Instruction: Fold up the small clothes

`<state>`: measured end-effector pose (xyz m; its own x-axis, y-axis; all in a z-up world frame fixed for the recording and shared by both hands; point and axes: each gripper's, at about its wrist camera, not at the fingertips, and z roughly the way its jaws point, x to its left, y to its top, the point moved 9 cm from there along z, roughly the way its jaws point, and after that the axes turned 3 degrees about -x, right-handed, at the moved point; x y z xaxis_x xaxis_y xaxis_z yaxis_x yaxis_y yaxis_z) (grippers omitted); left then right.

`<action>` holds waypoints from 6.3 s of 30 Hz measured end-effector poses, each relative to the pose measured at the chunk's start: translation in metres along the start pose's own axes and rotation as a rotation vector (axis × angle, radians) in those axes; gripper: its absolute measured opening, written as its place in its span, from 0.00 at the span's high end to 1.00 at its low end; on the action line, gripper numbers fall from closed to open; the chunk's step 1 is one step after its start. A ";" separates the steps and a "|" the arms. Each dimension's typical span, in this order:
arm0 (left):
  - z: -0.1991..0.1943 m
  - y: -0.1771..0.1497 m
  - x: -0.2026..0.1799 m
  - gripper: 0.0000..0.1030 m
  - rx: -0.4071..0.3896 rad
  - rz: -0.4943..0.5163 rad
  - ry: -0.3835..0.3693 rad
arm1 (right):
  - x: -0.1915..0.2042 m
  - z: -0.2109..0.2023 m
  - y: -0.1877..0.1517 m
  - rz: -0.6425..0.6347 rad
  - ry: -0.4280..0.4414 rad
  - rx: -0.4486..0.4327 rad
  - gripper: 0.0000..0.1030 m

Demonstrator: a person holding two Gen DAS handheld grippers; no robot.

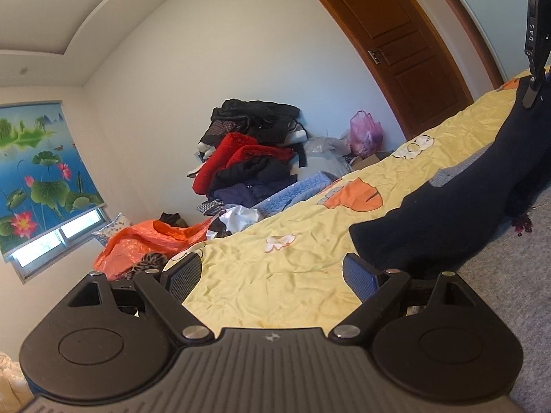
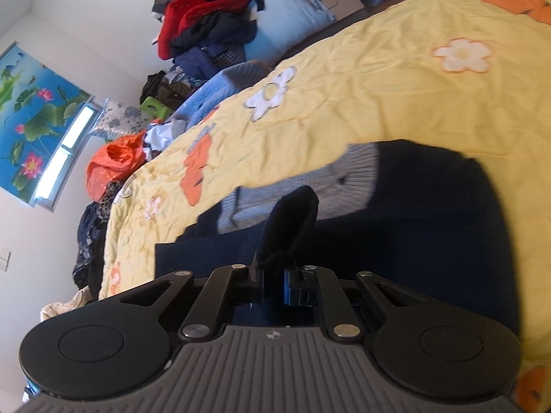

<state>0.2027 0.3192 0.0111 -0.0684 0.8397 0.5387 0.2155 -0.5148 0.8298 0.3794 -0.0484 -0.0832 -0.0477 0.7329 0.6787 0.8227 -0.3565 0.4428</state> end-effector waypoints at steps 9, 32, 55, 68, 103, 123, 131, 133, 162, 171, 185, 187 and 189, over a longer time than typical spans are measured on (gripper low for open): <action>0.003 0.022 -0.022 0.12 -0.015 -0.026 -0.055 | -0.038 -0.031 0.004 0.023 -0.039 -0.040 0.84; 0.109 0.042 -0.147 0.14 0.335 -0.329 -0.516 | -0.083 -0.028 -0.015 0.057 -0.112 -0.032 0.84; 0.082 0.040 -0.114 0.13 0.286 -0.403 -0.379 | -0.037 -0.088 -0.023 -0.099 -0.214 -0.392 0.59; 0.076 0.028 -0.171 0.08 0.428 -0.434 -0.475 | -0.008 0.003 -0.068 -0.389 -0.481 -0.232 0.57; -0.118 -0.025 -0.142 0.06 0.430 -0.395 -0.449 | 0.011 -0.079 -0.247 -0.471 -0.580 -0.288 0.17; -0.220 -0.048 -0.131 0.05 0.427 -0.392 -0.450 | 0.013 -0.137 -0.326 -0.455 -0.598 -0.286 0.12; -0.243 -0.053 -0.130 0.05 0.413 -0.396 -0.446 | 0.015 -0.142 -0.338 -0.456 -0.594 -0.280 0.10; -0.245 -0.053 -0.128 0.05 0.422 -0.401 -0.443 | 0.016 -0.144 -0.339 -0.448 -0.599 -0.271 0.11; -0.290 -0.063 -0.111 0.04 0.417 -0.410 -0.470 | 0.025 -0.185 -0.392 -0.509 -0.529 -0.283 0.14; -0.210 -0.027 -0.125 0.04 0.392 -0.361 -0.442 | 0.029 -0.133 -0.320 -0.525 -0.593 -0.245 0.13; -0.180 -0.013 -0.109 0.01 0.369 -0.443 -0.460 | 0.024 -0.141 -0.289 -0.441 -0.520 -0.310 0.12; -0.166 -0.008 -0.124 0.01 0.375 -0.399 -0.466 | 0.023 -0.116 -0.283 -0.481 -0.557 -0.260 0.13; -0.150 -0.020 -0.132 0.01 0.429 -0.358 -0.438 | 0.012 -0.105 -0.285 -0.484 -0.592 -0.235 0.04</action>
<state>0.0616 0.1926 -0.0553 0.1712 0.9834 0.0606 0.6241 -0.1558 0.7656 0.0848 0.0012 -0.1397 -0.0058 0.9999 -0.0152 0.6438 0.0154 0.7650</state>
